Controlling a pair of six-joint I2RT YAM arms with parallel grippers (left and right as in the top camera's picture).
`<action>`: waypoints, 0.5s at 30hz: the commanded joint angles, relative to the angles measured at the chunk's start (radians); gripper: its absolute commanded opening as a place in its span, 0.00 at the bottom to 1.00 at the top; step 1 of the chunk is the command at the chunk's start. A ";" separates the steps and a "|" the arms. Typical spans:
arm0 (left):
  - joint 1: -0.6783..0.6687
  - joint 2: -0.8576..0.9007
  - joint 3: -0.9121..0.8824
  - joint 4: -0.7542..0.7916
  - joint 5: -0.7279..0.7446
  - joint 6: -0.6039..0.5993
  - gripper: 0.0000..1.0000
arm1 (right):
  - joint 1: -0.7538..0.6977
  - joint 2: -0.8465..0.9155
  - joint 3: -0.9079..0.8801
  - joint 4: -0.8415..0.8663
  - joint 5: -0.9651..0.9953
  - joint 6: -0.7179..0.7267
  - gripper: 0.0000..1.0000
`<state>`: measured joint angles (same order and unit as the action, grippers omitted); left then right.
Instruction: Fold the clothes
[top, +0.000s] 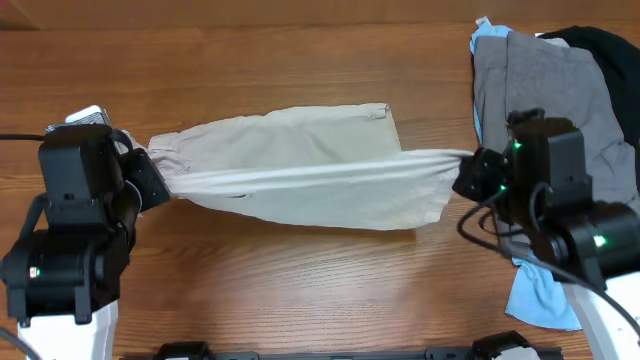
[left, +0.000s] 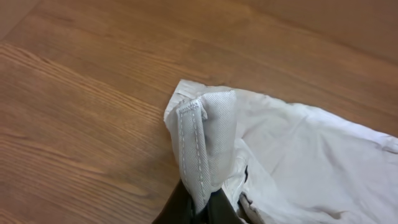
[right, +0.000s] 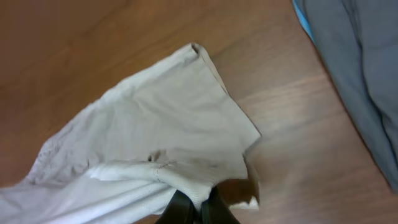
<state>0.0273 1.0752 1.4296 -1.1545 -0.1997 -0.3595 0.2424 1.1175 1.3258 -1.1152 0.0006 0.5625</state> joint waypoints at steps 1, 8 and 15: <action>0.005 0.067 0.026 0.007 -0.094 -0.006 0.04 | -0.014 0.101 0.018 0.057 0.049 -0.037 0.04; 0.007 0.275 0.026 0.067 -0.148 -0.031 0.04 | -0.014 0.304 0.018 0.213 0.049 -0.056 0.04; 0.007 0.461 0.026 0.213 -0.147 -0.048 0.04 | -0.014 0.479 0.018 0.351 0.049 -0.074 0.04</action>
<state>0.0277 1.4746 1.4319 -0.9775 -0.2932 -0.3862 0.2417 1.5486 1.3262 -0.7975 0.0154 0.5095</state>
